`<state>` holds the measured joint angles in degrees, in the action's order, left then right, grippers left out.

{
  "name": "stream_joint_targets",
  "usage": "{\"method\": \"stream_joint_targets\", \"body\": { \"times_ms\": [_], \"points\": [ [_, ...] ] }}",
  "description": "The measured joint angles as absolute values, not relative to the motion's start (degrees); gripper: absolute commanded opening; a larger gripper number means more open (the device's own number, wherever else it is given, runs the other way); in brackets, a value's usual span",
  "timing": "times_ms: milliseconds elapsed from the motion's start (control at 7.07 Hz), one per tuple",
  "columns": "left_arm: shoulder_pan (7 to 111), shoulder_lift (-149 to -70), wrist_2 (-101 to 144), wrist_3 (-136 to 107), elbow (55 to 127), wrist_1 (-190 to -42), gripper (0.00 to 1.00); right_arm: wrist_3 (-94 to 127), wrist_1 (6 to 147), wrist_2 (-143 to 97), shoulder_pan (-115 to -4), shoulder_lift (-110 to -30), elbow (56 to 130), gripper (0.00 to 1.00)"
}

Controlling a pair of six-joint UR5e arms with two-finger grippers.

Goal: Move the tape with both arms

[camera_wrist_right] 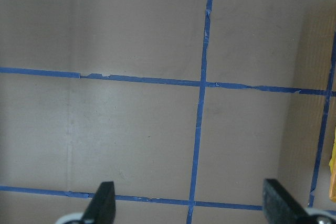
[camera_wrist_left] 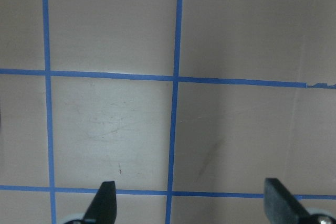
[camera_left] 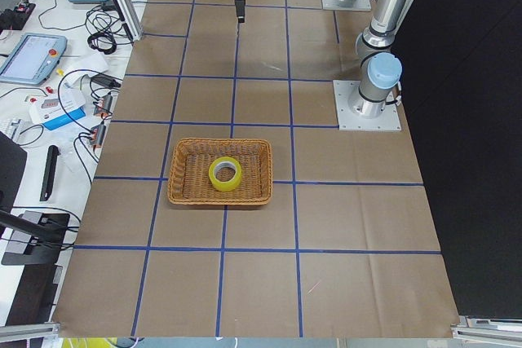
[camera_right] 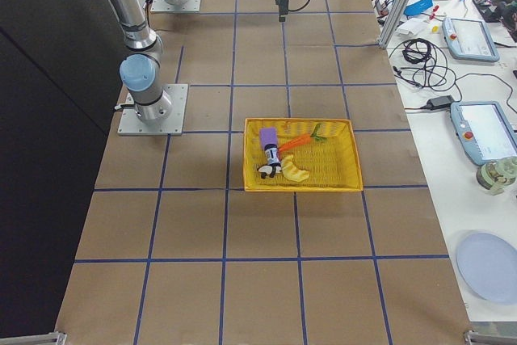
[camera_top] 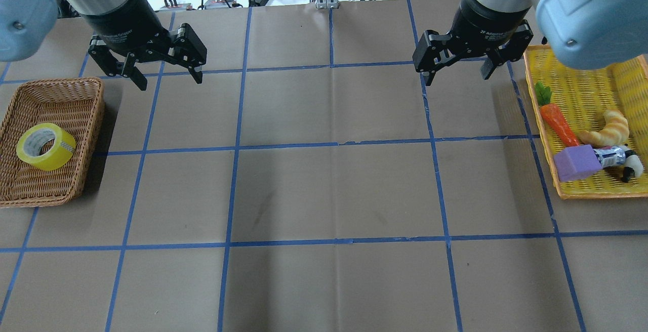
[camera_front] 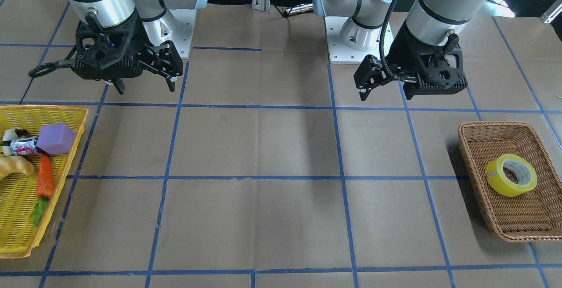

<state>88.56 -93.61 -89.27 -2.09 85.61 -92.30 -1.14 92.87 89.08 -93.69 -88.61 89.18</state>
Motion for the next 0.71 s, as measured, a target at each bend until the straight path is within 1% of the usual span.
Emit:
{"method": "stream_joint_targets", "body": {
  "times_ms": [707],
  "points": [
    [88.63,-93.47,-90.18,-1.28,85.78,-92.34,1.00,-1.14,92.57,89.12,-93.43,-88.59,89.20,1.00]
  ]
}}
